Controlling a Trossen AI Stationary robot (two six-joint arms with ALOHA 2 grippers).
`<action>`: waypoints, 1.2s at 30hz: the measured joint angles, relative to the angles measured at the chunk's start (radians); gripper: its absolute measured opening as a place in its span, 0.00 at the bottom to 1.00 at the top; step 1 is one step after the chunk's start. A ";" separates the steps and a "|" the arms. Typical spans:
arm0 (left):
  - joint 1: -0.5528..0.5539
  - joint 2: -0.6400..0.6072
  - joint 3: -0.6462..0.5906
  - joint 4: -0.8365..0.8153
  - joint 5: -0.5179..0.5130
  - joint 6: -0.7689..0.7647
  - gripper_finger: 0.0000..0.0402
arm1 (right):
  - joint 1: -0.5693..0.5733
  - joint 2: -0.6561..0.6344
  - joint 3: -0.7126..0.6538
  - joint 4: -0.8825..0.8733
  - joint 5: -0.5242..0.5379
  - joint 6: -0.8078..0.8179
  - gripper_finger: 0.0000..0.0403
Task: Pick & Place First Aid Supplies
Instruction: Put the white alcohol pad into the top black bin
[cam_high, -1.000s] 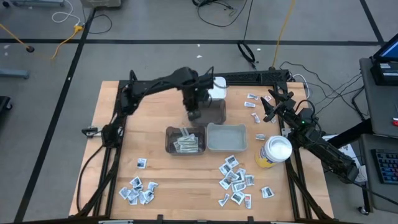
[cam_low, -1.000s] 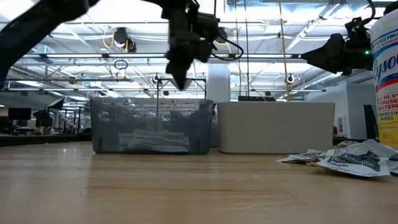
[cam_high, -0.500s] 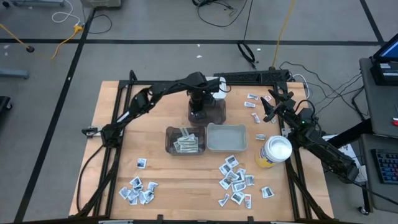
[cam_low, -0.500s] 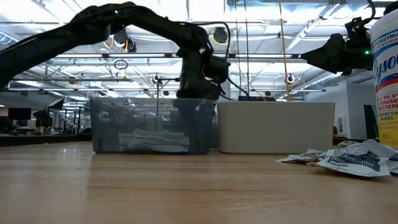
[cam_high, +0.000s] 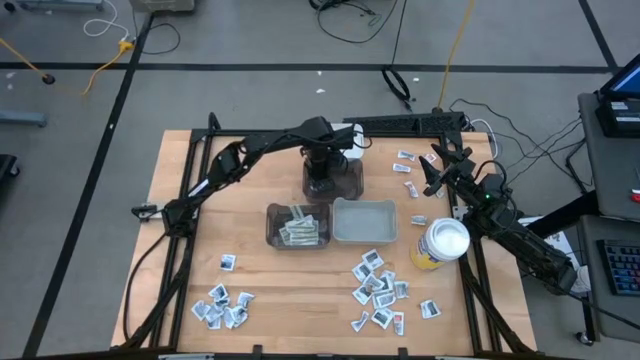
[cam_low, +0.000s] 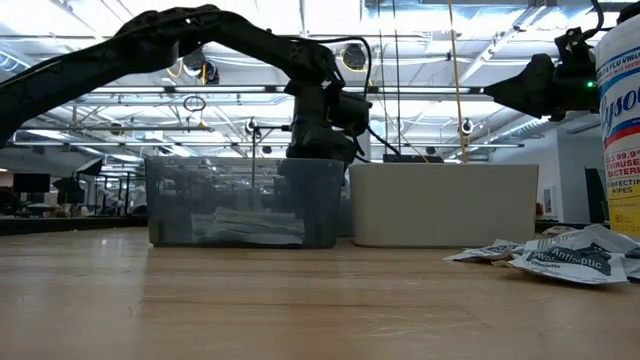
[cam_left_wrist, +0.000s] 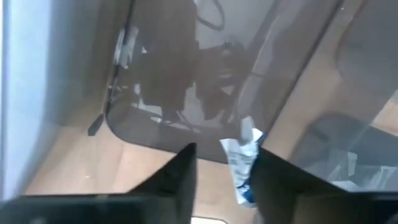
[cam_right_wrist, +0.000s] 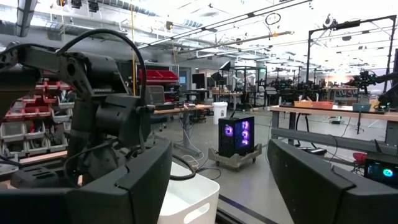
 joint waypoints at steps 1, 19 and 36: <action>0.000 0.000 0.000 0.000 0.004 0.000 0.43 | 0.000 0.000 0.000 0.000 0.000 0.000 0.65; 0.000 -0.021 0.076 0.014 0.027 0.011 0.81 | 0.000 0.000 0.000 0.000 0.000 0.000 0.65; 0.005 -0.021 0.076 0.018 -0.103 -0.060 0.76 | 0.000 0.000 0.000 0.000 0.000 0.000 0.65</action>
